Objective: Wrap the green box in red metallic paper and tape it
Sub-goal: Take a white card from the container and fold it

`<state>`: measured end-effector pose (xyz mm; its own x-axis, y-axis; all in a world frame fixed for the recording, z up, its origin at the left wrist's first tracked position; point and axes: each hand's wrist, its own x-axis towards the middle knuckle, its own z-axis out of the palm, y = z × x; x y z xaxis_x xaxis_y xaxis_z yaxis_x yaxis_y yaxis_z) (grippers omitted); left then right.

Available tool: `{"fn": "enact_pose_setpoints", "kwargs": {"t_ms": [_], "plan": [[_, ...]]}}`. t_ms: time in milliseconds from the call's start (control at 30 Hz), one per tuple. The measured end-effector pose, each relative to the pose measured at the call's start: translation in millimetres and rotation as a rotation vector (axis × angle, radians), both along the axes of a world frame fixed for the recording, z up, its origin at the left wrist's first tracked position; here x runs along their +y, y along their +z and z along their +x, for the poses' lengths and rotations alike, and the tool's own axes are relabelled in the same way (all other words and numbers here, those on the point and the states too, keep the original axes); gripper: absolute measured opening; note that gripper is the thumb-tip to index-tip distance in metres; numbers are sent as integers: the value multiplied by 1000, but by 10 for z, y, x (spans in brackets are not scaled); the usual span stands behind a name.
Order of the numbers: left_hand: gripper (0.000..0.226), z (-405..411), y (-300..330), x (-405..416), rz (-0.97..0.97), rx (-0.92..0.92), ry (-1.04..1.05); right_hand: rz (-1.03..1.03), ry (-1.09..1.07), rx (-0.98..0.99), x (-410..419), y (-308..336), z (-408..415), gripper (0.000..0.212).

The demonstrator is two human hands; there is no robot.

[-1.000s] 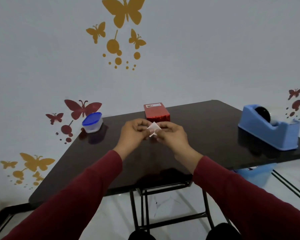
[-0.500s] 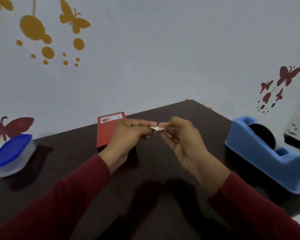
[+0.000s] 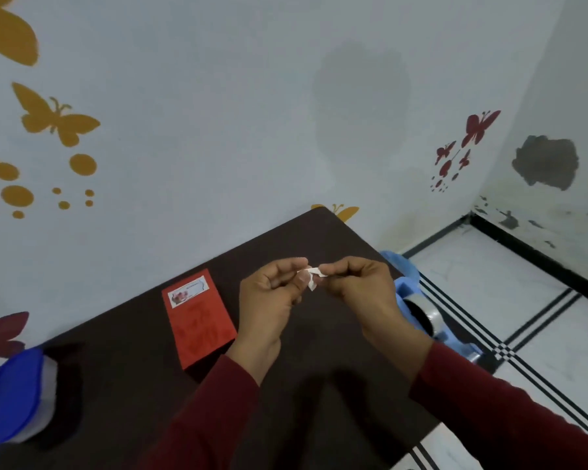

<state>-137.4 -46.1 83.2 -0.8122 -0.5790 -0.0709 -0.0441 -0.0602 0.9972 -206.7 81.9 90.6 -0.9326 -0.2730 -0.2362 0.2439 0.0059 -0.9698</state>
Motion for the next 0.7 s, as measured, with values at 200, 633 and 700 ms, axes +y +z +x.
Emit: {"fn": "enact_pose_setpoints", "kwargs": {"t_ms": [200, 633, 700], "plan": [[18, -260, 142, 495, 79, -10, 3, -120, 25, -216, 535, 287, -180, 12], [26, -1735, -22, 2355, -248, -15, -45, -252, 15, -534, 2269, 135, -1745, 15], [28, -2038, -120, 2655, -233, -33, 7, -170, 42, -580, 2528, 99, -2074, 18]]}}
